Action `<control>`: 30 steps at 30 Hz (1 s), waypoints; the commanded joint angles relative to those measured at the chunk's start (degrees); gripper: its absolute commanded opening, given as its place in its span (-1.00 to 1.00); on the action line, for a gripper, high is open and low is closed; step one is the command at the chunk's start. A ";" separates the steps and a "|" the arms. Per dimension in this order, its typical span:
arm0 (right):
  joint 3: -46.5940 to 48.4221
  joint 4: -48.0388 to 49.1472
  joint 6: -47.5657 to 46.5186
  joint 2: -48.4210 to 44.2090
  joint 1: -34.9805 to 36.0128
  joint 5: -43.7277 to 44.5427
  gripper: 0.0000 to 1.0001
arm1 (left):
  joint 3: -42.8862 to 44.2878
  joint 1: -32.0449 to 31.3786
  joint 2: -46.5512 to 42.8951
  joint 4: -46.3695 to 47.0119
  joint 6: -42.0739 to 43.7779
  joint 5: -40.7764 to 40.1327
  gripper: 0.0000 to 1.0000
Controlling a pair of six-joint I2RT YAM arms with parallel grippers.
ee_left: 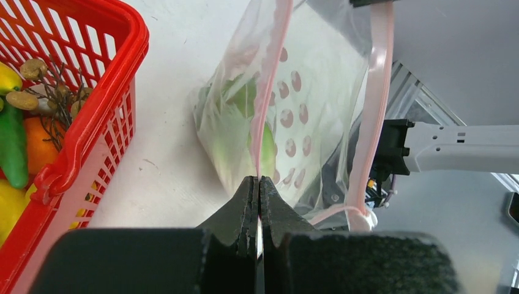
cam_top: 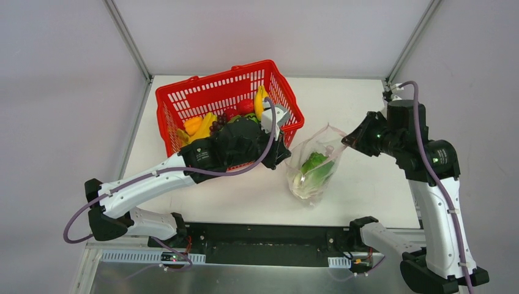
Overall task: Place the food in the zip-top bag and seal the zipper
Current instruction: Place the fake vegetable in the zipper food storage bag, then adjust the zipper food storage bag at the center of the board.
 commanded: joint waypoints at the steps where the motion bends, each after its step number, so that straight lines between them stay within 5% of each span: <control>1: 8.60 -6.86 -5.92 3.05 -0.07 10.46 -1.00 | 1.11 -0.05 1.06 0.02 0.73 1.95 -1.00; 7: 13.75 -8.58 -7.82 8.20 0.58 4.67 -1.00 | 1.93 -0.53 1.69 4.05 -0.81 7.13 -1.00; 11: 5.79 0.86 -4.60 5.00 0.60 -0.08 -0.90 | -1.00 -0.58 1.20 5.90 -1.50 3.57 -1.00; 15: 6.85 -1.62 -4.48 8.50 0.69 2.84 -0.65 | -5.16 -0.57 1.82 12.04 -5.11 3.74 -1.00; 20: 9.31 -0.27 -3.97 8.39 0.75 -2.08 0.22 | -6.20 -0.63 2.52 14.35 -5.84 1.95 -1.00; 30: 8.38 -2.38 -0.21 5.98 3.56 -6.13 0.34 | -6.90 -0.40 1.67 16.67 -5.43 1.79 -1.00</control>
